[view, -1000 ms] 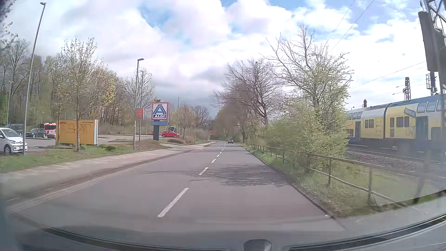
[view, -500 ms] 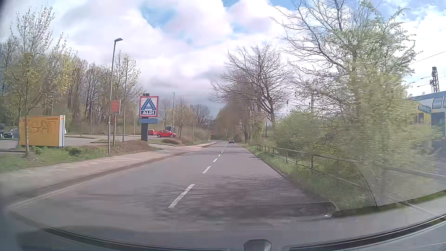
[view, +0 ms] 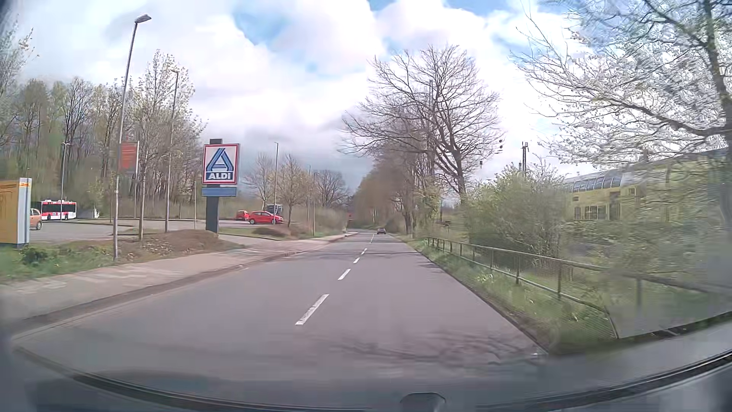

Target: Follow the waypoints while adhering to traffic rules and regulations

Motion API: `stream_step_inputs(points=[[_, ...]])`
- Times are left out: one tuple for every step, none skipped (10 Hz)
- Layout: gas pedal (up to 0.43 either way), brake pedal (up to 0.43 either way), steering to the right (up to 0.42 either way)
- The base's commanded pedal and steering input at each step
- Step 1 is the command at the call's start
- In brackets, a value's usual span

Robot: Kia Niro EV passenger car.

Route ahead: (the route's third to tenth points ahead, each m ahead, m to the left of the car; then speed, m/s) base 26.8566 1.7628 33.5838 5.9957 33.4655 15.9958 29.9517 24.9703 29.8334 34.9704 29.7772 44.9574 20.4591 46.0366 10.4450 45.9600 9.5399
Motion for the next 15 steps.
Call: stream_step_inputs(points=[[0.000, 0.274, -0.004], [0.000, 0.274, -0.005], [0.000, 0.280, -0.004], [0.000, 0.280, -0.005], [0.000, 0.274, -0.004], [0.000, 0.262, -0.004], [0.000, 0.262, -0.004], [0.000, 0.256, -0.005], [0.000, 0.256, -0.004], [0.000, 0.256, -0.004], [0.000, 0.268, -0.004], [0.000, 0.268, -0.004], [0.000, 0.268, -0.005], [0.000, 0.268, -0.005], [0.000, 0.268, -0.004]])
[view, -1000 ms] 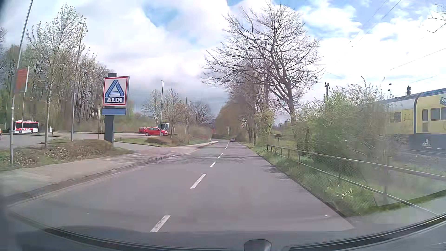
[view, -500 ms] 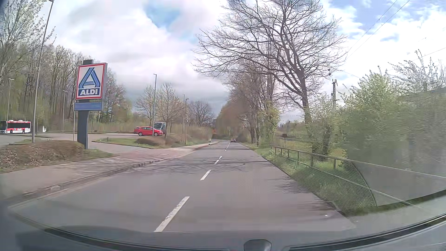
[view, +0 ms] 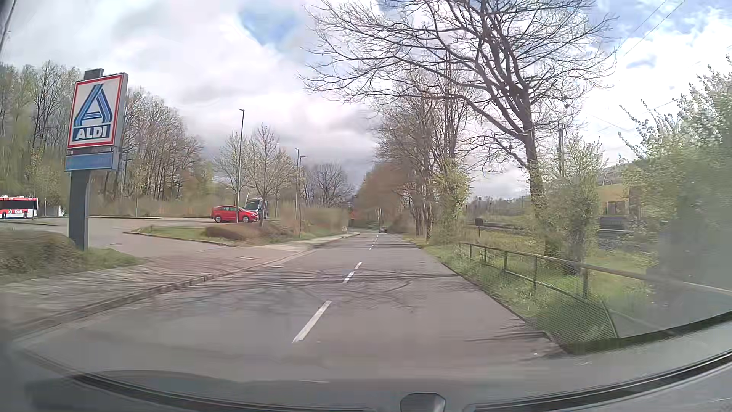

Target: Follow the waypoints while adhering to traffic rules and regulations

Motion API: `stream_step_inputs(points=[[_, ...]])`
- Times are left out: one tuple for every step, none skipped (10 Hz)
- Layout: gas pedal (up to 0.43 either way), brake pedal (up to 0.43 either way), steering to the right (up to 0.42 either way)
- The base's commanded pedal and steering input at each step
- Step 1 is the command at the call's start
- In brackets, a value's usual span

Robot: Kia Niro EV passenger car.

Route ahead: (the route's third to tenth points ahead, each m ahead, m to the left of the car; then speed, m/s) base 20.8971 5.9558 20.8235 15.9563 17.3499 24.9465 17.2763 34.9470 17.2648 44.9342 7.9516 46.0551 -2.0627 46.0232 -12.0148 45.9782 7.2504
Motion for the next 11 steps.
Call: stream_step_inputs(points=[[0.000, 0.256, -0.005], [0.000, 0.244, -0.004], [0.000, 0.238, -0.005], [0.000, 0.232, -0.004], [0.000, 0.244, -0.005], [0.000, 0.244, -0.005], [0.000, 0.244, -0.005], [0.000, 0.250, -0.005], [0.000, 0.250, -0.010], [0.000, 0.244, -0.015], [0.000, 0.226, -0.023]])
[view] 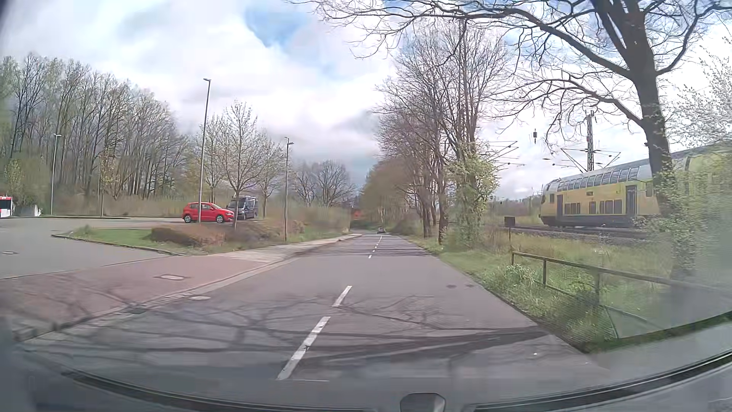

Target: Follow the waypoints while adhering to traffic rules and regulations

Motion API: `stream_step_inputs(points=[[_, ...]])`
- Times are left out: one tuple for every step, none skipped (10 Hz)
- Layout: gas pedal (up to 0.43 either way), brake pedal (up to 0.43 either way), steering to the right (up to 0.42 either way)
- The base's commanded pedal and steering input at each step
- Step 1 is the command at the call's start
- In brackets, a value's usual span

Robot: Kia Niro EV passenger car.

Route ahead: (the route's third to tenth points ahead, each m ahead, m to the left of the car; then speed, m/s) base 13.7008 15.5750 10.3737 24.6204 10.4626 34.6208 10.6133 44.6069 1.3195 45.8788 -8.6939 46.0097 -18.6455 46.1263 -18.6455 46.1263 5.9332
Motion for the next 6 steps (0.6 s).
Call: stream_step_inputs(points=[[0.000, 0.226, -0.034], [0.000, 0.226, -0.048], [0.000, 0.213, -0.069], [0.000, 0.146, -0.100], [0.000, 0.018, -0.138], [0.000, 0.006, -0.171]])
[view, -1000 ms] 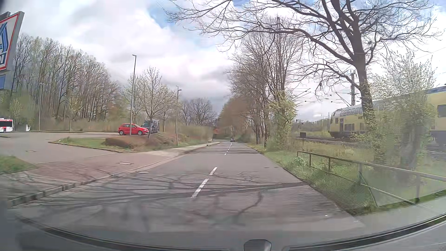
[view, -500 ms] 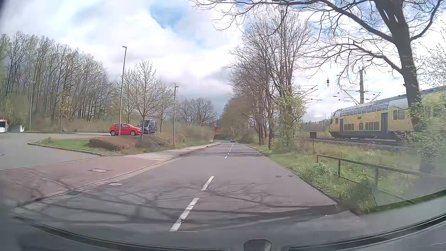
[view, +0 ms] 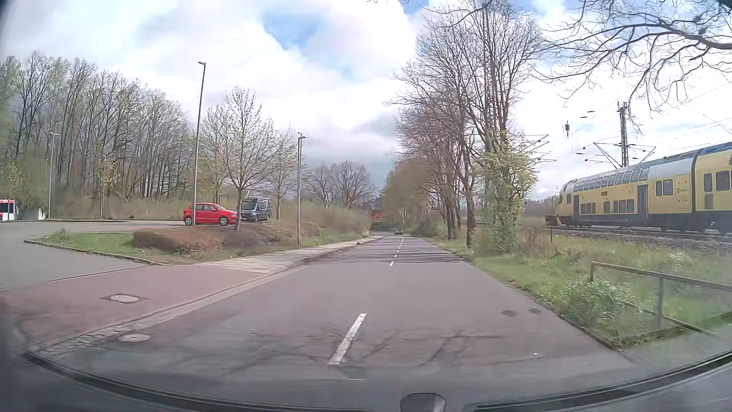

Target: Follow the waypoints while adhering to traffic rules and regulations

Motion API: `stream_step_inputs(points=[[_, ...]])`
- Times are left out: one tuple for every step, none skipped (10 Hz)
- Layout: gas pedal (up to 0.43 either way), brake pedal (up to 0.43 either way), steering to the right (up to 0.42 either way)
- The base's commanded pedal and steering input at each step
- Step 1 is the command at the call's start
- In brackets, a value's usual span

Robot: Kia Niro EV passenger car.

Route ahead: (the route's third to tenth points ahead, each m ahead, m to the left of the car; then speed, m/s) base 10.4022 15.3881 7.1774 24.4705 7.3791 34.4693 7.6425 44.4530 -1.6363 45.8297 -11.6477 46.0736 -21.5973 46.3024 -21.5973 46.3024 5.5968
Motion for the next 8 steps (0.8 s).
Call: stream_step_inputs(points=[[0.000, 0.006, -0.220], [0.000, 0.006, -0.269], [0.000, 0.006, -0.302], [0.000, 0.079, -0.341], [0.000, 0.201, -0.373], [0.000, 0.238, -0.397], [0.000, 0.238, -0.410], [0.000, 0.213, -0.416]])
